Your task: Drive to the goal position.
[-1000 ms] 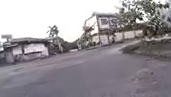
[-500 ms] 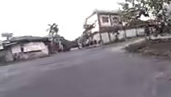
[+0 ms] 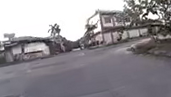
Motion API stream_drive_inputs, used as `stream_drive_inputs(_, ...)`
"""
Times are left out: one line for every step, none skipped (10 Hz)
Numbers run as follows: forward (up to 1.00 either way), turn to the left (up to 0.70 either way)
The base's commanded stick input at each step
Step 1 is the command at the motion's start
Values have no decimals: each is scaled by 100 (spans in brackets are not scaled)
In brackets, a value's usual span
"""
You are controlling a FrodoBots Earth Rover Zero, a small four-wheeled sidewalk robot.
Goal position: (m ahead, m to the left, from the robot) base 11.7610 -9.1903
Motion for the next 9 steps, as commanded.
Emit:
stream_drive_inputs(100, 0)
stream_drive_inputs(100, 0)
stream_drive_inputs(100, 0)
stream_drive_inputs(100, 0)
stream_drive_inputs(100, 0)
stream_drive_inputs(100, 0)
stream_drive_inputs(100, 0)
stream_drive_inputs(100, 0)
stream_drive_inputs(100, -2)
